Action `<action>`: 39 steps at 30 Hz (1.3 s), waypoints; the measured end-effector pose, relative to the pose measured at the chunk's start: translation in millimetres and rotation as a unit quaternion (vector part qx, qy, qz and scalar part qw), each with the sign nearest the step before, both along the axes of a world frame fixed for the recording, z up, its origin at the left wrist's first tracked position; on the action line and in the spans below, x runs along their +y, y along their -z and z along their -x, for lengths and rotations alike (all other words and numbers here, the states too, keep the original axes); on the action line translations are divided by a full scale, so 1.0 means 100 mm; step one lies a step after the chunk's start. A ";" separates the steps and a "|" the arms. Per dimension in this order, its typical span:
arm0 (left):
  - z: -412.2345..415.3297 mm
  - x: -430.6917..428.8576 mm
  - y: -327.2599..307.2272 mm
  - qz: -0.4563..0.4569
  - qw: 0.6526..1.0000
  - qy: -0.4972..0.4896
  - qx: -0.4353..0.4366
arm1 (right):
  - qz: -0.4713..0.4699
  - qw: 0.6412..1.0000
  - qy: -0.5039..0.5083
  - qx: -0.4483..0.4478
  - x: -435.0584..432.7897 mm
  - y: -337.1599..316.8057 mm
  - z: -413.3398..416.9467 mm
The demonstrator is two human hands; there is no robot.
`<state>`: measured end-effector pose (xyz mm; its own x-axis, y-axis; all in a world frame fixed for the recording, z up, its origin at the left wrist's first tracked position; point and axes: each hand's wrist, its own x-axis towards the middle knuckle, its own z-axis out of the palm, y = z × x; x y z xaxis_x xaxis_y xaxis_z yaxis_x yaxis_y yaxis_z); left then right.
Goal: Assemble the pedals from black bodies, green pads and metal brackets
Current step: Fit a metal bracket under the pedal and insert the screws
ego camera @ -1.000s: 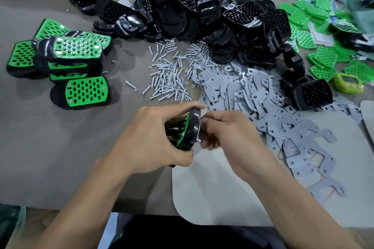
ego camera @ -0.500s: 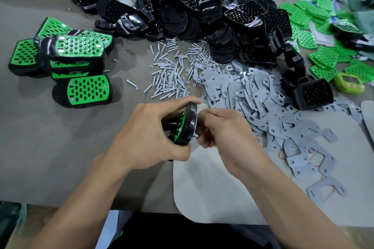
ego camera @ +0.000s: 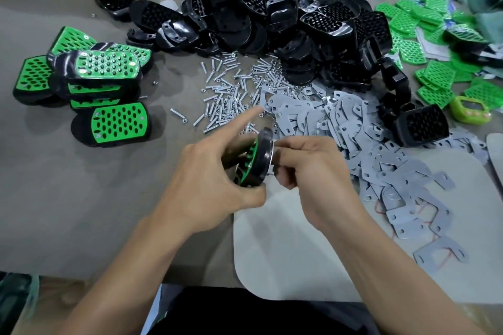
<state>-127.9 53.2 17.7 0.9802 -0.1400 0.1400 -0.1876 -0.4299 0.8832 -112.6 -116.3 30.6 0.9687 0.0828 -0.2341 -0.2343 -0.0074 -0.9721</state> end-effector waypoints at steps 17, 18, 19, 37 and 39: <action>-0.02 -0.19 0.29 0.005 0.992 -0.126 0.014 | 0.328 0.930 0.035 -0.165 -0.02 0.19 -0.09; -0.01 -0.21 0.30 0.008 0.991 -0.133 0.024 | 0.330 0.927 0.043 -0.170 -0.01 0.18 -0.08; -0.01 -0.22 0.31 0.012 0.989 -0.141 0.034 | 0.342 0.922 0.042 -0.175 0.01 0.18 -0.06; 0.16 -0.13 0.22 -0.021 0.978 -0.173 -0.111 | -0.074 0.993 -0.002 0.096 0.05 0.16 -0.09; 0.09 -0.06 0.22 -0.011 0.982 -0.179 -0.061 | -0.024 0.998 -0.014 0.064 0.10 0.14 -0.13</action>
<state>-136.5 47.1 -4.3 0.9432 0.2069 0.2600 -0.1240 -0.5069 0.8531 -99.1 -106.1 16.2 0.9285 0.1238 -0.3502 -0.3562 0.0292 -0.9340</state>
